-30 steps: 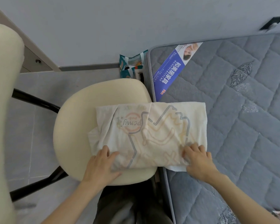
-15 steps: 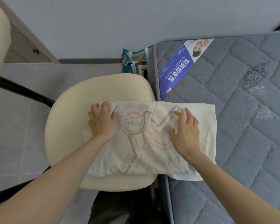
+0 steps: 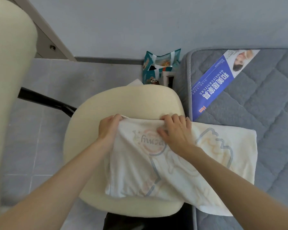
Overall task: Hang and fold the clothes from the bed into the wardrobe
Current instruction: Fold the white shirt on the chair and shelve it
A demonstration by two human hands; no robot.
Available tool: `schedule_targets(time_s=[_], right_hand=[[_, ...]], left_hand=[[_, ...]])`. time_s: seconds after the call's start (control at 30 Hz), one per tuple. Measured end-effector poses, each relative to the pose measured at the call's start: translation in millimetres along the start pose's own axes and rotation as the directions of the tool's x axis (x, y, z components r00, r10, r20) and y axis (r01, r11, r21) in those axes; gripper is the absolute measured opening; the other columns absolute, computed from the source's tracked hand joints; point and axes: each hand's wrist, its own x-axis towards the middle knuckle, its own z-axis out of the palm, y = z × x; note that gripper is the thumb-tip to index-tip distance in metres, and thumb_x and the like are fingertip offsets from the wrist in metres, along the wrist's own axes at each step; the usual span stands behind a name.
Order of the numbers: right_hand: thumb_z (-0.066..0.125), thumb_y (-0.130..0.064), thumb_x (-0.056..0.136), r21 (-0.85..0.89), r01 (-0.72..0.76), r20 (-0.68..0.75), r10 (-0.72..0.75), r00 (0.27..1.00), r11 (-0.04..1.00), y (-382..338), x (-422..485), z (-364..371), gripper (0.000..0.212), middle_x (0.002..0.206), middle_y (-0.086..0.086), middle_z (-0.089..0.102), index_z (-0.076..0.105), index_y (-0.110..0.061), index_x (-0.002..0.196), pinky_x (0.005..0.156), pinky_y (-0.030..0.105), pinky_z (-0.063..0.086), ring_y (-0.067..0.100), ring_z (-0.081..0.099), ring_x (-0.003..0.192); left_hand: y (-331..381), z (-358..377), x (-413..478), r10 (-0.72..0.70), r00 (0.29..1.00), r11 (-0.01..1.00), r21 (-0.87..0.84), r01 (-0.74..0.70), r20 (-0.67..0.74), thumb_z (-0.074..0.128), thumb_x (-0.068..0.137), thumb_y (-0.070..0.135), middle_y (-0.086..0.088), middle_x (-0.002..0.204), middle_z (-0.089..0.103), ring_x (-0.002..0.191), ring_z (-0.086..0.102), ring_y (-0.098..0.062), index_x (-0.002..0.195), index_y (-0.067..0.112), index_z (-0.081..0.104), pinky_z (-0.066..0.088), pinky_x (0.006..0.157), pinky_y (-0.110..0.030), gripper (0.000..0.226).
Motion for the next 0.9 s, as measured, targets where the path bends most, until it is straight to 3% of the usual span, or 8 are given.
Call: schedule_targets(time_s=[0.17, 0.27, 0.37, 0.47, 0.6, 0.67, 0.83, 0.9], right_hand=[[0.042, -0.052, 0.096, -0.037, -0.067, -0.026, 0.066, 0.997, 0.997, 18.5, 9.0, 1.6, 0.040, 0.115, 0.002, 0.047, 0.048, -0.027, 0.126, 0.093, 0.037, 0.025, 0.025, 0.041, 0.108], [0.054, -0.037, 0.094, -0.034, -0.044, -0.138, 0.039, 0.990, 0.998, 29.1, 2.4, -4.0, 0.038, 0.123, 0.006, 0.050, 0.052, -0.019, 0.127, 0.095, 0.038, 0.027, 0.029, 0.042, 0.109], [0.060, -0.013, 0.088, 0.009, -0.136, -0.305, 0.133, 0.943, 0.991, 43.2, -11.4, -11.0, 0.043, 0.140, 0.012, 0.046, 0.054, -0.013, 0.130, 0.106, 0.044, 0.029, 0.035, 0.043, 0.122], [0.052, -0.013, 0.093, 0.063, -0.173, -0.265, 0.183, 0.947, 0.983, 55.0, -32.5, -5.9, 0.053, 0.156, 0.008, 0.028, 0.040, -0.019, 0.144, 0.117, 0.052, 0.014, 0.032, 0.025, 0.143], [0.018, -0.049, 0.100, -0.026, -0.178, -0.023, 0.178, 0.984, 0.984, 92.6, -67.5, 15.3, 0.054, 0.161, -0.007, -0.008, -0.003, -0.046, 0.150, 0.117, 0.057, -0.001, 0.028, -0.005, 0.149], [0.004, -0.062, 0.093, -0.075, -0.262, -0.001, 0.263, 0.965, 0.962, 123.9, -77.7, 17.5, 0.055, 0.161, -0.009, -0.013, -0.012, -0.053, 0.145, 0.116, 0.056, -0.005, 0.032, -0.011, 0.147], [0.034, -0.058, 0.095, 0.236, -0.504, 0.025, 0.514, 0.858, 0.831, 159.0, -90.4, 4.0, 0.060, 0.160, -0.012, -0.010, 0.009, -0.048, 0.149, 0.116, 0.056, 0.012, 0.032, -0.001, 0.144], [0.047, -0.051, 0.094, 0.384, -0.521, -0.077, 0.589, 0.805, 0.762, 151.1, -106.9, 0.3, 0.064, 0.158, 0.001, 0.012, 0.021, -0.036, 0.150, 0.107, 0.047, 0.031, 0.032, 0.020, 0.135]], left_hand=[[-5.7, -17.9, 23.3, -0.048, 0.965, 0.994, 0.079, 0.070, -0.256, 0.056, 0.080, 0.024, -0.010, 0.076, 0.052, 0.066, 0.045, -0.026, 0.069, 0.011, 0.051, 0.035, 0.064, -0.032, 0.017], [-6.2, -9.8, 22.9, 0.217, 0.894, 0.884, 0.468, -0.009, -0.392, 0.059, 0.079, 0.011, -0.013, 0.119, 0.051, 0.107, 0.048, -0.033, 0.105, 0.011, 0.054, 0.034, 0.092, -0.042, 0.027], [-11.0, 21.6, 0.1, 0.742, 0.670, 0.474, 0.687, -0.550, 0.025, 0.055, 0.078, 0.000, -0.012, 0.131, 0.046, 0.122, 0.043, -0.031, 0.121, 0.011, 0.055, 0.026, 0.106, -0.047, 0.045], [-30.4, 72.9, -35.4, 0.716, 0.516, 0.173, 0.597, -0.784, 0.470, 0.044, 0.090, 0.012, -0.005, 0.151, 0.034, 0.142, 0.028, -0.025, 0.141, 0.019, 0.042, 0.012, 0.117, -0.048, 0.052], [-67.9, 120.2, -47.7, 0.508, 0.682, 0.158, 0.722, -0.674, 0.526, 0.023, 0.099, 0.039, 0.007, 0.156, -0.023, 0.147, -0.012, -0.022, 0.146, 0.041, -0.014, -0.008, 0.113, -0.058, 0.060], [-79.6, 124.0, -41.5, 0.502, 0.721, 0.160, 0.768, -0.620, 0.477, 0.017, 0.098, 0.047, 0.007, 0.151, -0.033, 0.145, -0.019, -0.024, 0.138, 0.049, -0.025, -0.012, 0.109, -0.062, 0.058], [-68.8, 134.9, -48.8, 0.425, 0.846, 0.297, 0.833, -0.466, 0.322, 0.015, 0.092, 0.060, -0.002, 0.155, -0.030, 0.142, -0.022, -0.038, 0.139, 0.055, -0.021, -0.007, 0.104, -0.073, 0.059], [-55.9, 147.9, -62.6, 0.492, 0.789, 0.246, 0.810, -0.533, 0.369, 0.024, 0.097, 0.051, -0.006, 0.158, -0.021, 0.144, -0.014, -0.041, 0.145, 0.049, -0.012, 0.001, 0.104, -0.075, 0.060]])
